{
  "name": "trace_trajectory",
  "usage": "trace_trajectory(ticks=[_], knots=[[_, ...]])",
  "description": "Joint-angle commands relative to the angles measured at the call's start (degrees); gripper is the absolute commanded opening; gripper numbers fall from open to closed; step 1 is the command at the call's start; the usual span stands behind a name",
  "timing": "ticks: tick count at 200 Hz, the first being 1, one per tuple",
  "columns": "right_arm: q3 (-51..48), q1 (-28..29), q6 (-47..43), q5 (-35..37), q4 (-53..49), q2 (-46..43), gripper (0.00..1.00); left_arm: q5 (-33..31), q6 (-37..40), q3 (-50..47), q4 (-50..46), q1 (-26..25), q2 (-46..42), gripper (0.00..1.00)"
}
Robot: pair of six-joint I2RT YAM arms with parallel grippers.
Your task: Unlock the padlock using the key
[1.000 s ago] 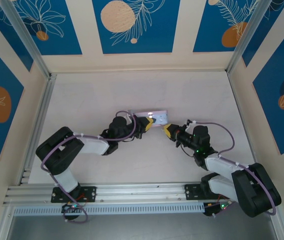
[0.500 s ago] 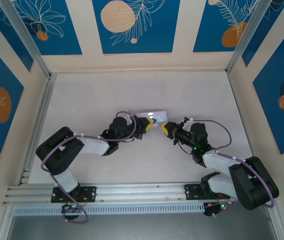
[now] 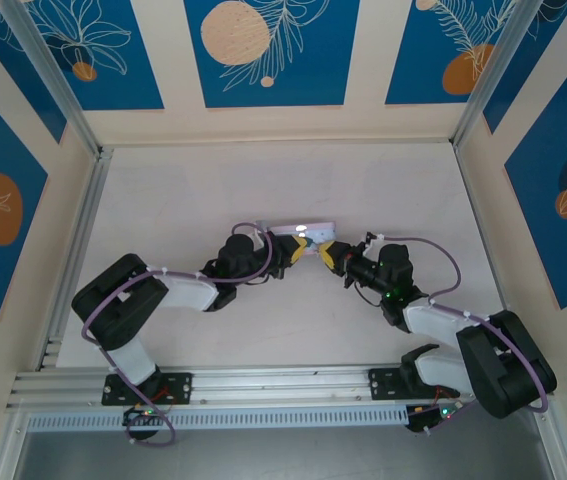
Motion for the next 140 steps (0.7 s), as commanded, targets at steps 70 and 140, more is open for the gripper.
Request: trace_trajectory(ticks=[70,140], knots=[[2.3,1.6,0.6,0.8,2.0,1.4,0.0,-0.2,-0.3,-0.7,4.2,-1.1,-0.8,0.0],[0.8,1.7,0.4,1.6,0.8,-0.4,0.0,-0.1,-0.4,-0.8,4.2,-1.0,-0.8,0.0]])
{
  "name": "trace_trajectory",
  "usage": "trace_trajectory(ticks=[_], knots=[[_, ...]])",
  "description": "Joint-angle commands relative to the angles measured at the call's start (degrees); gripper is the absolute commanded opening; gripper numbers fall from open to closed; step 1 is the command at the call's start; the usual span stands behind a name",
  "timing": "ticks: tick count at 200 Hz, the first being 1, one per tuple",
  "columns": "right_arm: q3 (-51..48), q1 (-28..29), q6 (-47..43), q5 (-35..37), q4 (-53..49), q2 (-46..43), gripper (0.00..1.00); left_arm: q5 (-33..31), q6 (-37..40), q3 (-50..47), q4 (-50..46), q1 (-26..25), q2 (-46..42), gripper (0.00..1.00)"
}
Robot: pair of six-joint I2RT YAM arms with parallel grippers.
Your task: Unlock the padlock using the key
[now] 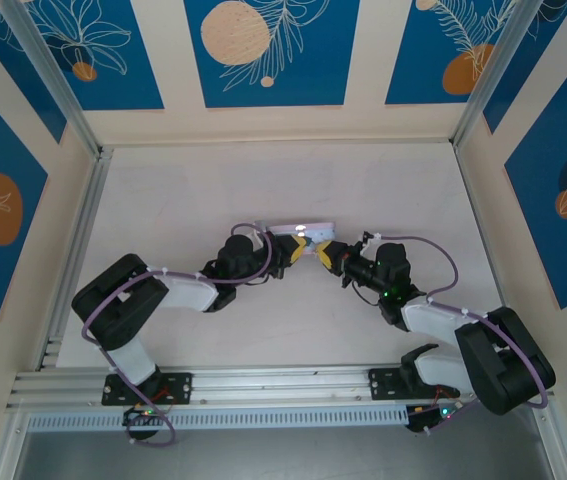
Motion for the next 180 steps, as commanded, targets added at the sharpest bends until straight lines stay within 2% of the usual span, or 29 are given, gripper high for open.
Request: trace_trajectory(ticks=[1,142,180], knots=[[0.1,0.6,0.2,1.3,0.6,-1.4,0.0,0.6,-0.4,-0.4,3.4,-1.0,-0.8,0.0],[0.6,-0.6,0.1,-1.9,3.0,1.6,0.0,1.0,-0.3,-0.2,3.6,-1.1,-0.4,0.0],[-0.3,-2.8,-0.5,-3.5,2.2,1.5,0.0,0.6,-0.2,-0.6,3.3,-1.0,-0.6,0.0]])
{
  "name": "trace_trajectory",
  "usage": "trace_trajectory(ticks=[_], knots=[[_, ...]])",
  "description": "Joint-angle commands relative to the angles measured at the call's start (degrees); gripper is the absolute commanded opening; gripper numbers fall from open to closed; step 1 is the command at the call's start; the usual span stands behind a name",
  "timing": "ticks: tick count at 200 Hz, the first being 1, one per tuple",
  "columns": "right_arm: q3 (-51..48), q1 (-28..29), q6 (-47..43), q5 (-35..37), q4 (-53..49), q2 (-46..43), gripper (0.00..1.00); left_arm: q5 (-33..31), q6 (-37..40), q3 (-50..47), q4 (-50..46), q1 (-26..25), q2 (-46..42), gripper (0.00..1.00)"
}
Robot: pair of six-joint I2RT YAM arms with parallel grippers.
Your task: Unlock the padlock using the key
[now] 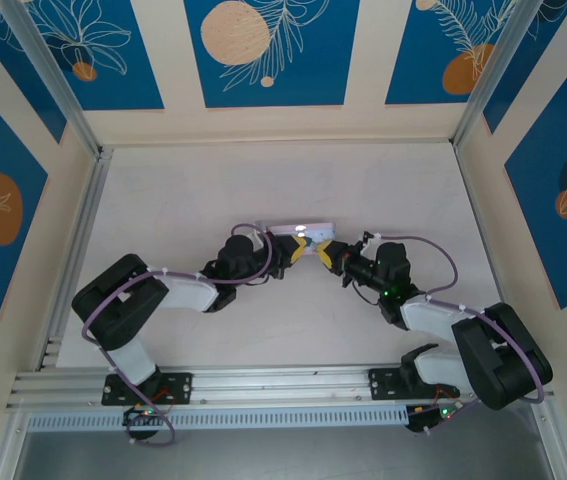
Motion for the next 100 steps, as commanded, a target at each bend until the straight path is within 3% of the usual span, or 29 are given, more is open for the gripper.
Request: trace_trajectory(ticks=[1,100], knots=[[-0.3,-1.5,-0.4,-2.2,0.8,-0.2,0.0,0.6,-0.3,-0.6,3.2,-1.0,-0.6,0.0],[-1.5,-4.4,-2.8,-7.5,-8.0,-7.9,0.0,0.4,-0.2,-0.5,3.0,-1.0,-0.7,0.0]])
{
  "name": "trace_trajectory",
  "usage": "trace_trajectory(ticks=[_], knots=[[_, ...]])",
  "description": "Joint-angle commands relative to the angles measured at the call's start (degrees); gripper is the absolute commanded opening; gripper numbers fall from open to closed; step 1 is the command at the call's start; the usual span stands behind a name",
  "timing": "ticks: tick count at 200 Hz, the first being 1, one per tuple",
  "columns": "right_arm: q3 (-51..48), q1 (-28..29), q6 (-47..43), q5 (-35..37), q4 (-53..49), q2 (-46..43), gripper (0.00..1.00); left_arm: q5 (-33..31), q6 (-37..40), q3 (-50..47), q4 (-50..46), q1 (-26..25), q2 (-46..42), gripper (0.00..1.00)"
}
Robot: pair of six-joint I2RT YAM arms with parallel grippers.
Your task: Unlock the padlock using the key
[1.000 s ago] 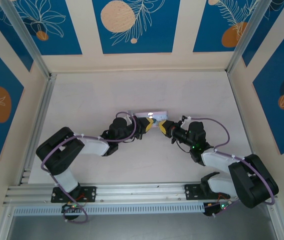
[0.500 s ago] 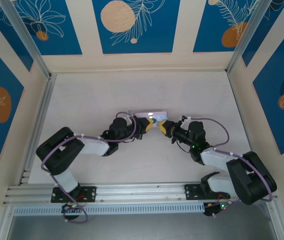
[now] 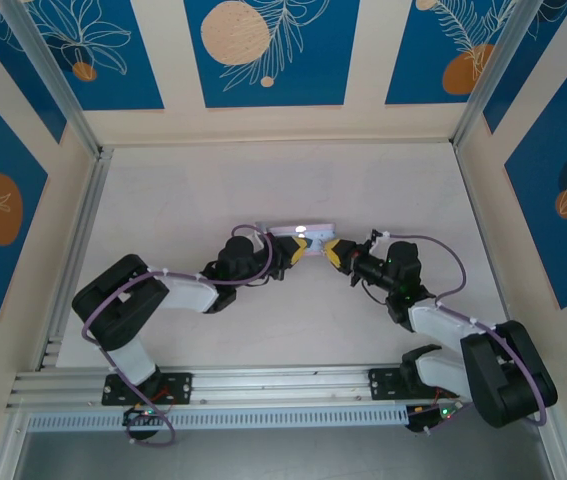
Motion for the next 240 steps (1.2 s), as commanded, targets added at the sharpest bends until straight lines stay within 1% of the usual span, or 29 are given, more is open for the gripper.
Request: trace_trajectory(ticks=[1,175,240], knots=[[-0.8,-0.1,-1.6,-2.0,-3.2,-1.7,0.0,0.4,-0.2,-0.2,2.6,-0.7,-0.7,0.0],[2.1,2.0,-1.3,-1.6,0.2,3.3,0.0,0.5,-0.1,0.5,2.2,-0.8,-0.4,0.0],[2.8,2.6,-1.2,-1.3,0.4,3.5,0.0,0.5,-0.1,0.2,2.4,-0.8,-0.4,0.0]])
